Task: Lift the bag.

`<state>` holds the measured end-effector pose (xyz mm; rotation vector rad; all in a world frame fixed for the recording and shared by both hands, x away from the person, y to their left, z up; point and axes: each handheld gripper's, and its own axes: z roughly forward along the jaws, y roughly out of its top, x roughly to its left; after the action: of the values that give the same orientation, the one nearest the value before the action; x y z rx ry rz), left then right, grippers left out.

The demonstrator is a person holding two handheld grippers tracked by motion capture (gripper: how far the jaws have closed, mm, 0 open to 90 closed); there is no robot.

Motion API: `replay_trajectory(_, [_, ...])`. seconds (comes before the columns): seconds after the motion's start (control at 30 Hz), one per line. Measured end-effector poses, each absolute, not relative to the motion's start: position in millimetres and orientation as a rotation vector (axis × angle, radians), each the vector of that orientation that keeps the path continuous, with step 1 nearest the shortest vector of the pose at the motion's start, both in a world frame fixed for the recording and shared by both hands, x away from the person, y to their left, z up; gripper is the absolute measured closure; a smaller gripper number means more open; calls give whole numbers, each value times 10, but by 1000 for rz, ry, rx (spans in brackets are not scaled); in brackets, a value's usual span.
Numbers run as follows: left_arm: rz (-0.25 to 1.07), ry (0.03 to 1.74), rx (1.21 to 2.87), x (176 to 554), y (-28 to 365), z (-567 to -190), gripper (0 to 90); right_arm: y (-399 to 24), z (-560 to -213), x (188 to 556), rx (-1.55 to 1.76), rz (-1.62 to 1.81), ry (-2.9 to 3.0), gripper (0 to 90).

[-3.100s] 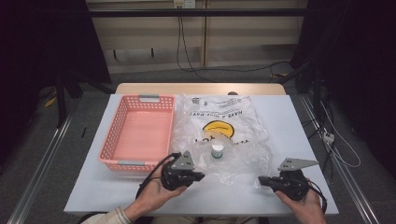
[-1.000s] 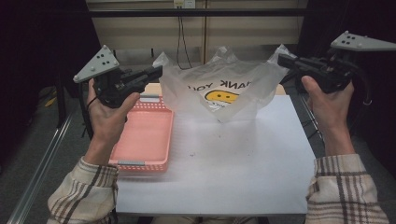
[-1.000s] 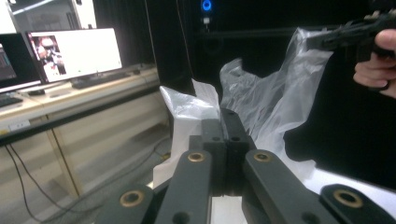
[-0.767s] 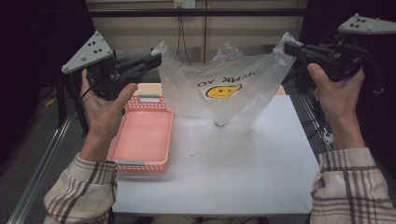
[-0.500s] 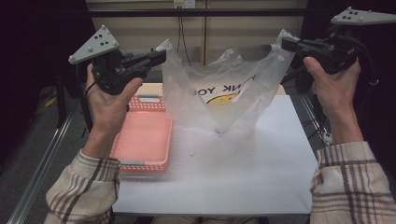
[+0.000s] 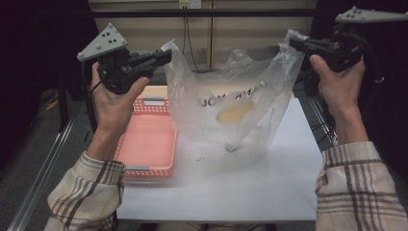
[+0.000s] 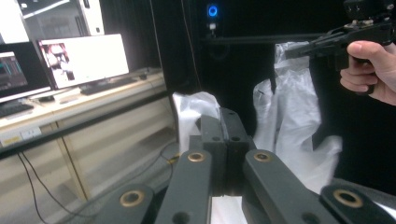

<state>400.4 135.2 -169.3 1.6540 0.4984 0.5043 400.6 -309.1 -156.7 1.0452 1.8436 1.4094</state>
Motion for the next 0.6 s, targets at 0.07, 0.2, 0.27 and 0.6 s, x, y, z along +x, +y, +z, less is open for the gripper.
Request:
replay_trajectory(0.07, [499,520,1670,4044,1346,-1791,900,-3093,-1729,4041,1067,1399,1865,900])
replay_trajectory(0.2, [475,553,1697,4109,1359,-2026,900,-3103,-2038,4071,1103,1427,1891,900])
replay_trajectory(0.27, [465,567,1707,4131,1356,-2149,900,-3108,-2201,4086,1124,1428,1908,900])
replay_trajectory(0.6, [445,621,1803,4402,1225,-2657,900,-3135,-2714,4278,1230,1375,1946,900])
